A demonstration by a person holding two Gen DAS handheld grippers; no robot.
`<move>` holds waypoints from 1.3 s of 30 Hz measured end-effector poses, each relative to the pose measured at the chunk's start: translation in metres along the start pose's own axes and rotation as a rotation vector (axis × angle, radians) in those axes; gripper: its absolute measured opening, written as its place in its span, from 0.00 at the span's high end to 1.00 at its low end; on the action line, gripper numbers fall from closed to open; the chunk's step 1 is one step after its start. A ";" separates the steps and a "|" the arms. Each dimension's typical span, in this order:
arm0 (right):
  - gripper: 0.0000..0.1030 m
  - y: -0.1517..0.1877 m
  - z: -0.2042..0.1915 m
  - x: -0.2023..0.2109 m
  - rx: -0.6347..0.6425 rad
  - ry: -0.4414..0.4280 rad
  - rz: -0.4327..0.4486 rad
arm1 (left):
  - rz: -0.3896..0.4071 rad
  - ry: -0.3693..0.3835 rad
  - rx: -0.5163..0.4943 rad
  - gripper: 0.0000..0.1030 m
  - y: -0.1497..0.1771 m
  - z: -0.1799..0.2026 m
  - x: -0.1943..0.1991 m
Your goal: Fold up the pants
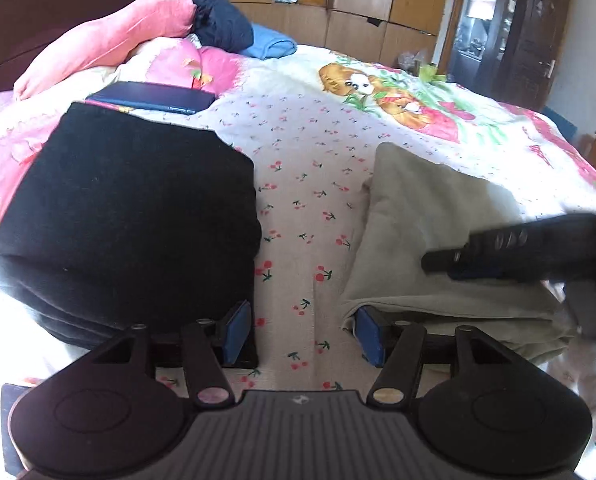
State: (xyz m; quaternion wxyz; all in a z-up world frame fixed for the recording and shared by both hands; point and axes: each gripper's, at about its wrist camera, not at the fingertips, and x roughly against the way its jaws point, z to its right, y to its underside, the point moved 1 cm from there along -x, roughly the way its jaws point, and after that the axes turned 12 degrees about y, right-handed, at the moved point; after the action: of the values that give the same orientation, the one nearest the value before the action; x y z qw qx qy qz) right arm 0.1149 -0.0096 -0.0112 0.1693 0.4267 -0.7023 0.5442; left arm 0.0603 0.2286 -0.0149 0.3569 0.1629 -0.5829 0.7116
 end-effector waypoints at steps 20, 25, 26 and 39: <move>0.65 0.058 0.043 0.081 -0.006 -0.036 0.131 | 0.069 0.008 -0.422 0.31 -0.013 0.087 0.007; 0.63 0.025 0.068 0.069 -0.087 0.012 0.192 | 0.052 0.000 -0.525 0.31 -0.024 0.100 -0.033; 0.63 0.017 0.072 0.061 -0.106 0.019 0.194 | 0.034 -0.005 -0.536 0.31 -0.023 0.096 -0.041; 0.63 -0.018 0.084 0.021 -0.165 0.065 0.196 | 0.055 -0.017 -0.455 0.18 -0.013 0.058 -0.046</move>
State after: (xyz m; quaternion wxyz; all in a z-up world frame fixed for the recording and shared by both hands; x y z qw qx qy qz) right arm 0.1361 -0.0955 -0.0153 0.1725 0.3229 -0.7770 0.5121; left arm 0.0904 0.1601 -0.0204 0.3599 0.0683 -0.7357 0.5698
